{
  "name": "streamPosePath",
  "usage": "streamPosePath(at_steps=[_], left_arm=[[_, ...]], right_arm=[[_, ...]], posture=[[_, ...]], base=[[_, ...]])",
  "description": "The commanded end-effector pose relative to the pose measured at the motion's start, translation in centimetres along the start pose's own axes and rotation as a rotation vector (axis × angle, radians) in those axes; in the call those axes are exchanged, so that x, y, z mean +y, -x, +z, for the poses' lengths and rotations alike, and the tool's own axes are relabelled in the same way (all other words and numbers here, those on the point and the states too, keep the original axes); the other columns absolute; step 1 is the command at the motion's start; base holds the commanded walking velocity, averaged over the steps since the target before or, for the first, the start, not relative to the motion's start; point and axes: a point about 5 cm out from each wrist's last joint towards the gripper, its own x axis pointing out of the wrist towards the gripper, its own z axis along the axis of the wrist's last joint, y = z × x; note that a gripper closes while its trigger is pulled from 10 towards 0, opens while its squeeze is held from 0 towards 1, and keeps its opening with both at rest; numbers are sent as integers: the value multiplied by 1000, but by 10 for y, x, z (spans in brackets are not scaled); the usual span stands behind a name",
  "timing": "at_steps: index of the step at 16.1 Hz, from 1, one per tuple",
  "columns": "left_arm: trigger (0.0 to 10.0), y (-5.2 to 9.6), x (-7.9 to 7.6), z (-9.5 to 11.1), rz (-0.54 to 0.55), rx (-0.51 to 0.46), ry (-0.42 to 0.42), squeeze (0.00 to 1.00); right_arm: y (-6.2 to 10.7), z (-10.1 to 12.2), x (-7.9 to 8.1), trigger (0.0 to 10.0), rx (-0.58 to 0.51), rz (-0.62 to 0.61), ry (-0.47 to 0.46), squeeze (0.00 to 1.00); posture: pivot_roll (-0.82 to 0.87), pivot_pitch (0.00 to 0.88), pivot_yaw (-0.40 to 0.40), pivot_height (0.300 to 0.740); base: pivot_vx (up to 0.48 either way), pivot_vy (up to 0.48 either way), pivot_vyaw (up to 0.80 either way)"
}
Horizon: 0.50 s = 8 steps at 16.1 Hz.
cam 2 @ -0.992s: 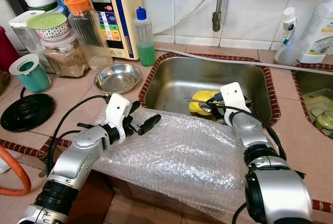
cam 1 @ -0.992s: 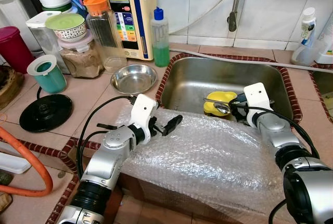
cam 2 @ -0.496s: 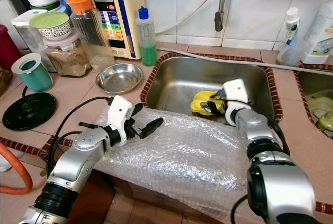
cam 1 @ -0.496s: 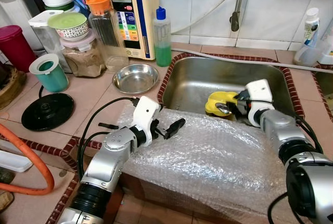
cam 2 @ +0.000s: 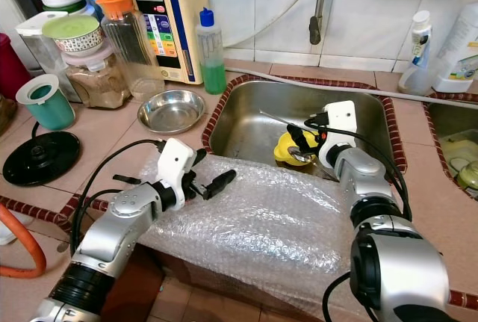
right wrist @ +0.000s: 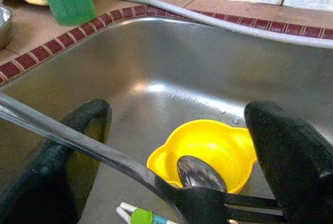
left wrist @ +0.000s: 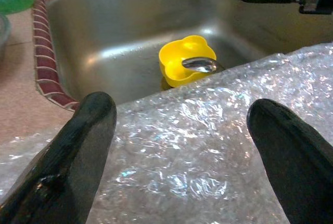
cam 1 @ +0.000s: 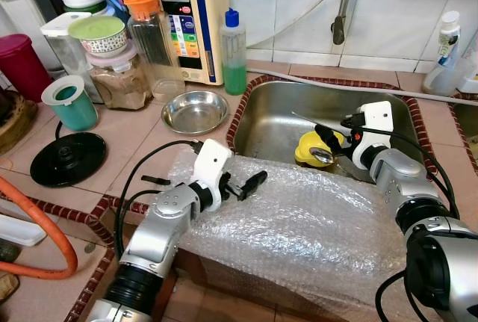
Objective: Kitchen organization
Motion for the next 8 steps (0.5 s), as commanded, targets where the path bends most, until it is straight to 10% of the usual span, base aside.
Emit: streamPosePath(at_steps=[1,2,3,8], left_arm=[[10000,1,0,-1,15,0,-13,0],[10000,1,0,-1,15,0,-13,0],[10000,0,0,-1,16,1,-12,0],[10000,1,0,-3,9,10,-14,0]], right_arm=[[0,-7,2,10000,93,-7,194,871],[0,-10,2,10000,124,-14,265,118],[3,-22,0,10000,215,-21,306,0],[-1,-23,5,10000,184,-56,-195,0]], posture=[[29,0,57,740],[29,0,57,740],[24,0,54,740],[28,0,63,740]], base=[[0,0,0],[0,0,0],[0,0,0],[0,0,0]])
